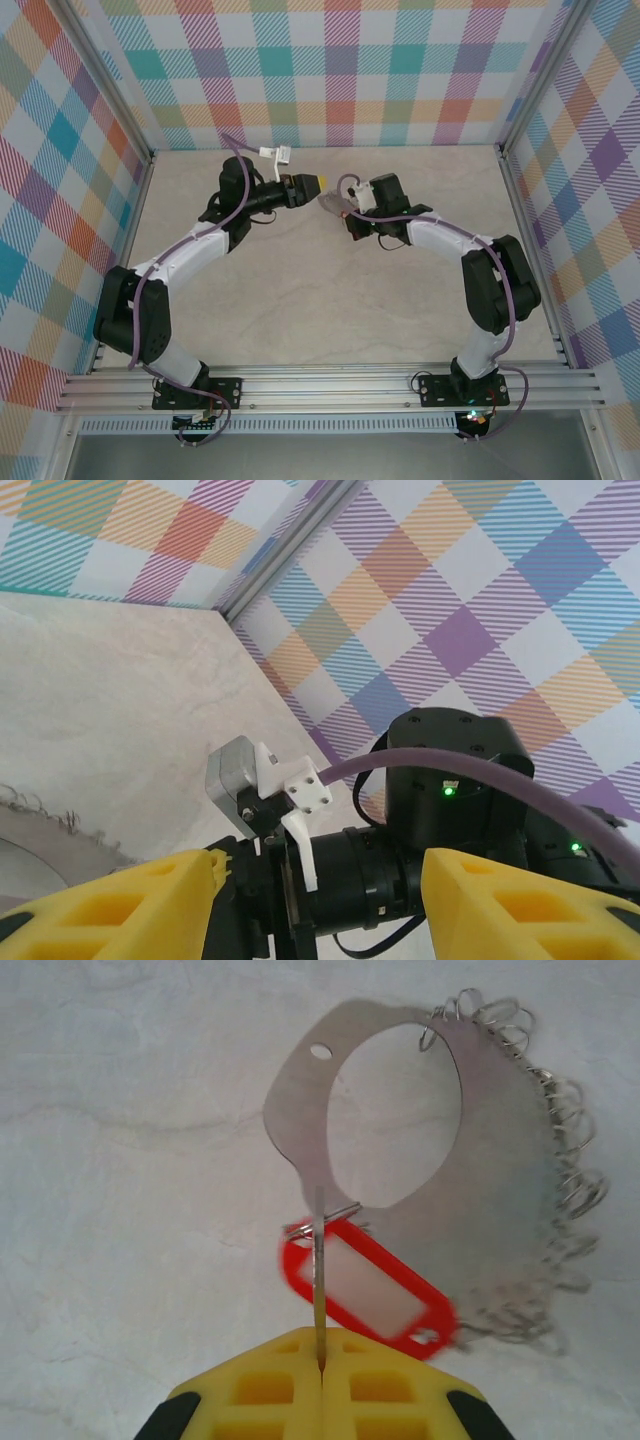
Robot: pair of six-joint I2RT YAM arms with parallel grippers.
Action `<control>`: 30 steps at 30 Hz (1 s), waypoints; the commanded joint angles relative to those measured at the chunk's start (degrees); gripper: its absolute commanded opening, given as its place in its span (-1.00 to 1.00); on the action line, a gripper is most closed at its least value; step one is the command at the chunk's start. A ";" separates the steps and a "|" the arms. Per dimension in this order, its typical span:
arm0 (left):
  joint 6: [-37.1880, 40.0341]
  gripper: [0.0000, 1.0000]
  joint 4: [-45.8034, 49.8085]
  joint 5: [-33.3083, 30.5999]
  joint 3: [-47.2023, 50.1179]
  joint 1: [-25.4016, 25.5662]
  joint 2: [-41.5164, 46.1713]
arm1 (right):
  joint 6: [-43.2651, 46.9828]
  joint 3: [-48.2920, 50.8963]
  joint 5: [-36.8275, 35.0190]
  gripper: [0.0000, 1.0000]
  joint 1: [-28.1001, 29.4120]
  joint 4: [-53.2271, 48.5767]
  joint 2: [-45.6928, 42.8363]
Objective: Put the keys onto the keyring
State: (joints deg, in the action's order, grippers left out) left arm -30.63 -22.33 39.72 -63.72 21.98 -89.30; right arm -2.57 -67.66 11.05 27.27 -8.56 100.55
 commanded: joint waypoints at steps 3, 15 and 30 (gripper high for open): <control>-1.32 0.14 -4.03 -0.74 2.06 -0.44 2.86 | -0.97 -1.53 2.68 -1.00 1.29 -3.26 0.21; -0.36 0.15 1.15 -0.05 1.32 -0.49 3.23 | -7.60 3.43 5.28 -1.00 4.93 0.97 3.38; -2.48 0.16 -0.40 -0.26 1.76 -0.29 1.57 | -10.42 9.03 7.16 -0.85 10.65 2.80 4.50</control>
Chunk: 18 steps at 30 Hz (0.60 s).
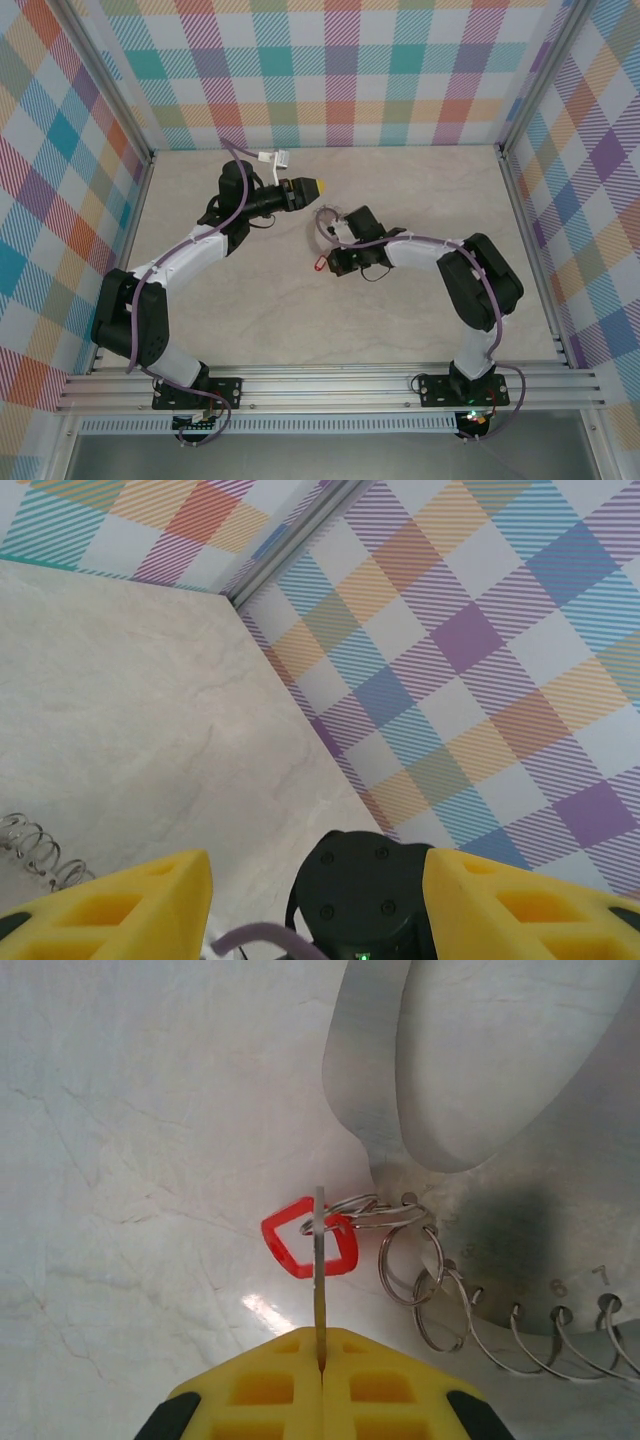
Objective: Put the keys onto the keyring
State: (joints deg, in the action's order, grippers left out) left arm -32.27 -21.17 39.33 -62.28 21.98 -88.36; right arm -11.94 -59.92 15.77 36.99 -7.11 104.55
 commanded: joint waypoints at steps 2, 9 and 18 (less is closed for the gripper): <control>-0.86 0.16 -1.43 -0.09 0.64 -0.28 0.72 | -1.60 3.00 3.53 -0.49 1.06 1.74 -1.09; -0.68 0.22 -0.98 -0.77 1.96 -0.27 2.15 | -4.11 10.49 5.02 0.03 0.93 1.68 -15.23; 2.37 0.71 2.05 -3.85 5.22 -0.18 8.34 | -5.02 15.35 0.35 0.46 -4.47 -4.09 -33.69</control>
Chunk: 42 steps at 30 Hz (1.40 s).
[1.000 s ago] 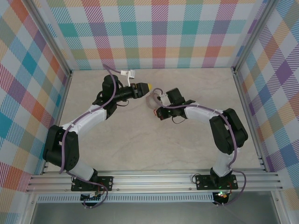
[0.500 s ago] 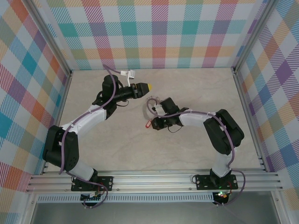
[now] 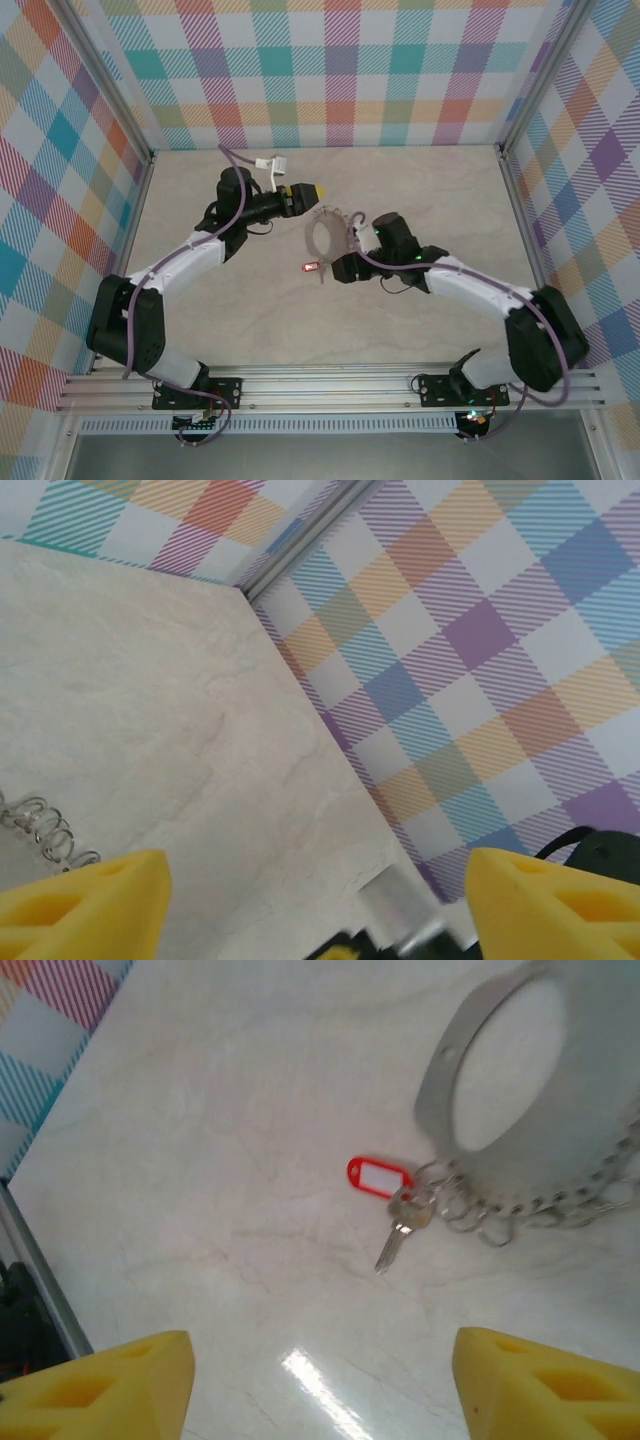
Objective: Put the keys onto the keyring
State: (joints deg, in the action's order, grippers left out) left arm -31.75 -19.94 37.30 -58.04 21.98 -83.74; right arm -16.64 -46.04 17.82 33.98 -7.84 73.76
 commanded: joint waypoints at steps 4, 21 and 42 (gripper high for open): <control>4.23 1.00 5.33 -6.25 2.21 -0.09 7.43 | 0.12 1.03 -3.39 0.92 -5.56 -6.32 -7.81; 25.05 1.00 8.24 -51.78 18.26 -0.39 29.56 | -1.29 0.41 -33.91 0.99 -22.68 -1.03 -7.85; 33.32 1.00 -26.74 -54.08 39.59 -13.72 5.37 | 16.19 24.35 -31.80 0.99 -28.75 42.61 -2.81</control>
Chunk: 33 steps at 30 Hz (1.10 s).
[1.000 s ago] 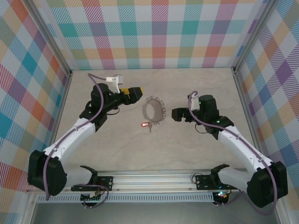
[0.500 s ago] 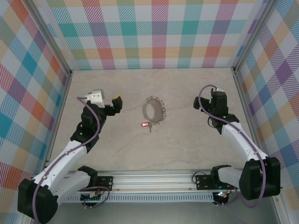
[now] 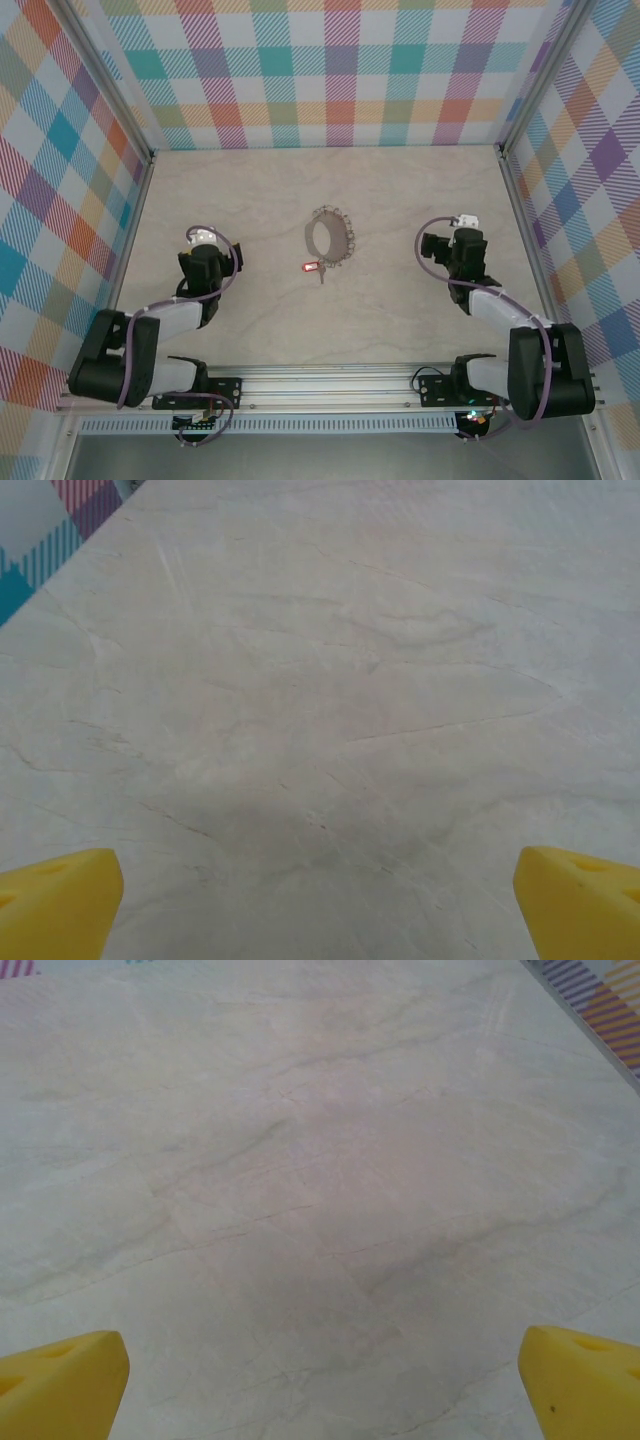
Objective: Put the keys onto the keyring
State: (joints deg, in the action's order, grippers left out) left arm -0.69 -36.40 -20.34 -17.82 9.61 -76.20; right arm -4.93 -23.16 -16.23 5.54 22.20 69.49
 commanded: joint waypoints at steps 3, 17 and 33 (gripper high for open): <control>1.02 1.00 -15.61 5.48 -0.52 -3.42 -7.87 | 6.19 2.73 4.24 0.99 -0.36 19.36 5.23; 1.44 1.00 -9.34 13.86 -6.82 -5.86 -13.81 | 3.59 -0.54 16.30 0.99 -5.54 25.37 18.85; 1.72 1.00 -9.65 13.65 -6.52 -5.74 -13.80 | 3.97 -0.59 16.23 0.99 -5.21 25.22 18.74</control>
State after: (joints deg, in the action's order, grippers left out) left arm 0.10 -46.17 -7.09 -23.83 4.56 -89.84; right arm -0.62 -23.05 -1.15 0.08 46.98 88.79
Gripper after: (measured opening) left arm 0.999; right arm 0.996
